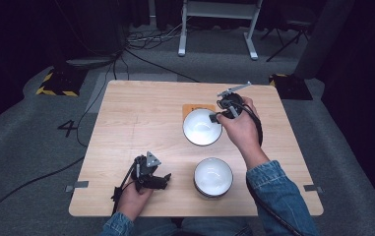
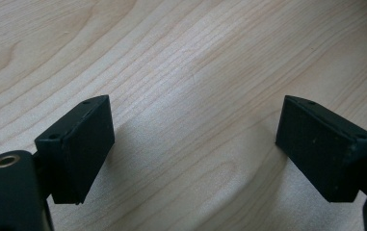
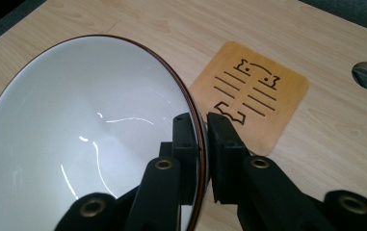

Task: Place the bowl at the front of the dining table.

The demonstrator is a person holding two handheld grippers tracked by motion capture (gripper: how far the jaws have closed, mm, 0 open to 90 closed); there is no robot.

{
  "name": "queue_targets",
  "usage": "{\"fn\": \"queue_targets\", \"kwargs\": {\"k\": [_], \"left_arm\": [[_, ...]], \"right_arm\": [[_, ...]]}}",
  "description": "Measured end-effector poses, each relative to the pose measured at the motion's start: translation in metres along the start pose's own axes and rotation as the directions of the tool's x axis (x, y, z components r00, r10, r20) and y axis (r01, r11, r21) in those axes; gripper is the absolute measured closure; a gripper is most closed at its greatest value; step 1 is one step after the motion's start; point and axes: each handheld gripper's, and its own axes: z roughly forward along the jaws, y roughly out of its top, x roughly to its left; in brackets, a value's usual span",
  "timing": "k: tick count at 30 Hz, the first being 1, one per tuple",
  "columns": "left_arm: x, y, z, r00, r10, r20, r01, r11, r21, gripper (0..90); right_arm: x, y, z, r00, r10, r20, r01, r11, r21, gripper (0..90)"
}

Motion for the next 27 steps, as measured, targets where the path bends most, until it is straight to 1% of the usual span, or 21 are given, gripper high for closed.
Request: {"fn": "queue_targets", "kwargs": {"k": [7,8,10,12,15,18,19,21,24,25,27], "left_arm": [[0.000,0.000,0.000,1.0000,0.001,0.005,-0.001,1.0000,0.000,13.5],[0.000,0.000,0.000,1.0000,0.001,0.005,-0.001,1.0000,0.000,13.5],[0.000,0.000,0.000,1.0000,0.001,0.000,-0.001,1.0000,0.001,13.5],[0.000,0.000,0.000,1.0000,-0.002,0.000,0.002,1.0000,0.002,13.5],[0.000,0.000,0.000,1.0000,-0.003,0.002,0.003,1.0000,0.001,13.4],[0.000,0.001,0.001,1.0000,-0.001,0.009,0.001,1.0000,0.003,13.4],[0.000,0.001,0.001,1.0000,-0.004,0.008,0.004,1.0000,0.001,13.4],[0.001,0.001,0.001,0.9999,0.009,-0.007,-0.009,1.0000,-0.004,13.4],[0.001,0.001,0.001,1.0000,0.006,-0.001,-0.006,1.0000,-0.004,13.4],[0.001,0.001,0.001,0.9999,0.011,-0.011,-0.011,0.9999,-0.004,13.4],[0.001,0.001,0.001,0.9999,0.008,-0.011,-0.008,1.0000,-0.004,13.4]], "right_arm": [[-0.014,0.012,0.006,0.9994,0.029,0.019,-0.029,1.000,-0.011,83.1],[-0.018,0.015,0.008,0.9987,0.047,0.019,-0.047,0.999,-0.010,83.1],[-0.020,0.016,0.009,0.9984,0.051,0.023,-0.051,0.999,-0.012,83.1],[-0.027,0.020,0.014,0.9969,0.069,0.037,-0.069,0.997,-0.017,83.1],[-0.031,0.022,0.017,0.9956,0.082,0.045,-0.081,0.997,-0.015,83.1],[-0.037,0.024,0.022,0.9928,0.102,0.063,-0.102,0.995,-0.007,83.1],[-0.040,0.025,0.024,0.9909,0.116,0.068,-0.116,0.993,-0.003,83.0],[-0.045,0.026,0.028,0.9875,0.136,0.079,-0.137,0.991,-0.001,83.0],[-0.053,0.029,0.033,0.9822,0.167,0.086,-0.168,0.986,0.002,83.0],[-0.055,0.030,0.034,0.9808,0.173,0.091,-0.173,0.985,0.000,83.0],[-0.059,0.034,0.037,0.9771,0.192,0.093,-0.193,0.981,-0.001,83.1]]}}
